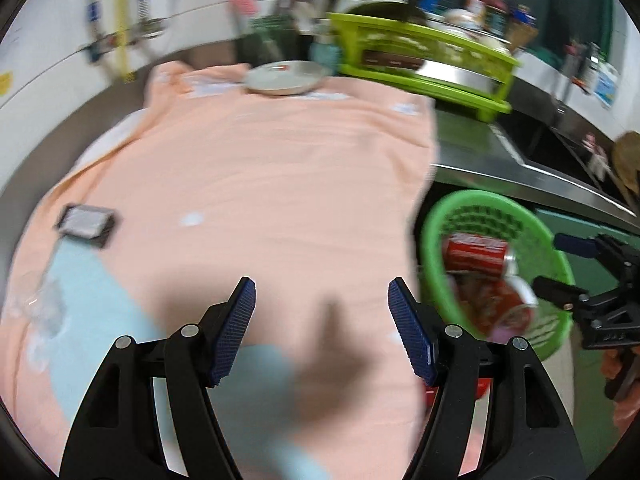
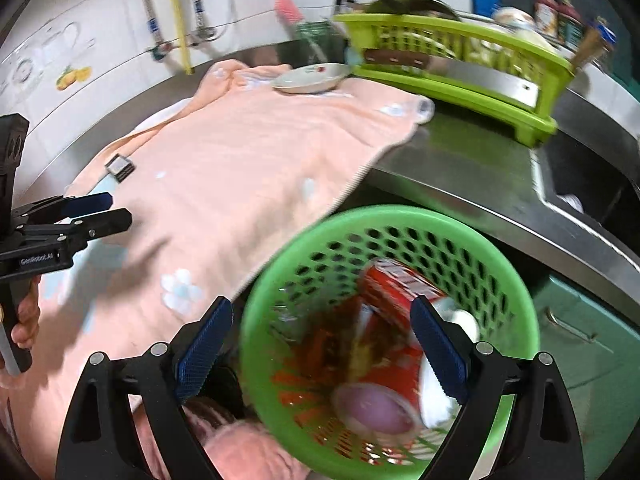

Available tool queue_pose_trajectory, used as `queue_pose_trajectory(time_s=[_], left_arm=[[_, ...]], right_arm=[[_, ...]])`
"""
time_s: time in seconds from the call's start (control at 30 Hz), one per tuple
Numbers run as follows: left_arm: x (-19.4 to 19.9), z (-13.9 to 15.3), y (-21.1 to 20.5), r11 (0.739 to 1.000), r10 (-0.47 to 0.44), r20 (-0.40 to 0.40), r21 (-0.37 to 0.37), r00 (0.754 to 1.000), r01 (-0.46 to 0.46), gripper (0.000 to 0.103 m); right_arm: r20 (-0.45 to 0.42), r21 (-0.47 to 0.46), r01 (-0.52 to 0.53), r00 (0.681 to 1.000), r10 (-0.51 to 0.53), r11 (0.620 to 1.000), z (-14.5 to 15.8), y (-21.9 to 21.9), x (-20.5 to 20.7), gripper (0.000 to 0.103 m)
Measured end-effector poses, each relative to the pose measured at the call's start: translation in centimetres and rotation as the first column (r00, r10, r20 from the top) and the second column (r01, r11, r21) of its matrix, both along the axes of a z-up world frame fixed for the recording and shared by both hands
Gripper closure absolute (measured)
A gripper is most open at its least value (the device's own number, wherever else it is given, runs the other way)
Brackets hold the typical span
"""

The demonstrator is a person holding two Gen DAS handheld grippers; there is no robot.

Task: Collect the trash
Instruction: 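Move both tools back toward the clear cup and black box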

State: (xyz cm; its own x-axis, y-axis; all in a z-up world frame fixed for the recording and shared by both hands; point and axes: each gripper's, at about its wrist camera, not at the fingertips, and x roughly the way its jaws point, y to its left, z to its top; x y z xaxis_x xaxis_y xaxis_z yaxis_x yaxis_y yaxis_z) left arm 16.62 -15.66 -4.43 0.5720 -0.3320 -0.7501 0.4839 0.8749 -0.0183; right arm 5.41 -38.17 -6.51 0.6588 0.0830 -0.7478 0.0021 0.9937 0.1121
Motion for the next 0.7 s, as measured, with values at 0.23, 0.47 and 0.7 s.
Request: queue_pose_trajectory(time_s=[0.23,0.47,0.7], left_arm=[[2.2,1.1,8.6,0.979,0.202,0.013,-0.009,0.979,-0.202,0.034],[3.1,2.6,16.5,0.926,0.377,0.062,-0.005,0.924,-0.377,0.025],[5.2,1.6,22.2,0.839,0.538,-0.051,-0.067,0.841,-0.541,0.025]], right_arm=[[0.022,-0.012,-0.124,0.992,0.125,0.992,1.2,5.7,3.0,0.016],[0.044,-0.026,-0.238,0.970,0.238,0.971,2.4,11.3,5.5,0.016],[0.045,-0.033,-0.332,0.942,0.333,0.943,2.7,16.6,8.4,0.016]])
